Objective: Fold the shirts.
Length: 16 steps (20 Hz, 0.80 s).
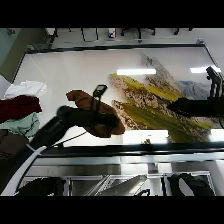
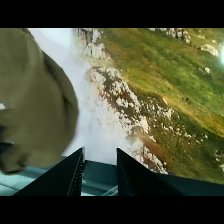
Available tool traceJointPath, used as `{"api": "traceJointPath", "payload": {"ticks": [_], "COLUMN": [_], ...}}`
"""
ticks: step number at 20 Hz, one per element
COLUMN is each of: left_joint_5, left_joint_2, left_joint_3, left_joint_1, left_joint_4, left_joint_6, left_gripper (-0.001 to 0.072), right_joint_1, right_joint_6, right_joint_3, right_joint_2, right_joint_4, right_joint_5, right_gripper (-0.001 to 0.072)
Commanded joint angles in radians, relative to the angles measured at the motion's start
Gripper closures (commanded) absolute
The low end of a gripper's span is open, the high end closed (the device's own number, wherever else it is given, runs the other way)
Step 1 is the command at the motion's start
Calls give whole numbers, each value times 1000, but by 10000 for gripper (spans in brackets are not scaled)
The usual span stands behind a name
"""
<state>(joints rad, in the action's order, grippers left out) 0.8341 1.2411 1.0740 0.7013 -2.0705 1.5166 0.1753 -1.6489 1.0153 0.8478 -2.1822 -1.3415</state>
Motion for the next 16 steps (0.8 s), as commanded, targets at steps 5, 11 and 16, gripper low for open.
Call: {"api": "traceJointPath", "payload": {"ticks": [5, 11, 16], "left_joint_5": [368, 352, 95], "left_joint_2": [27, -274, -272], "left_joint_3": [153, -300, -563], "left_joint_1": [-184, -462, -520], "left_joint_4": [34, 116, -174], "left_joint_6": [-24, -34, 108], "left_gripper": [11, 10, 10], "right_joint_1": [-6, -148, -427], "right_joint_6": [7, 22, -38], "right_joint_3": [-36, -497, -588], "right_joint_2": [-9, -78, 51], "right_joint_4": [1, -65, -188], "right_joint_5": [-80, 101, 339], "right_gripper": [57, 58, 68]}}
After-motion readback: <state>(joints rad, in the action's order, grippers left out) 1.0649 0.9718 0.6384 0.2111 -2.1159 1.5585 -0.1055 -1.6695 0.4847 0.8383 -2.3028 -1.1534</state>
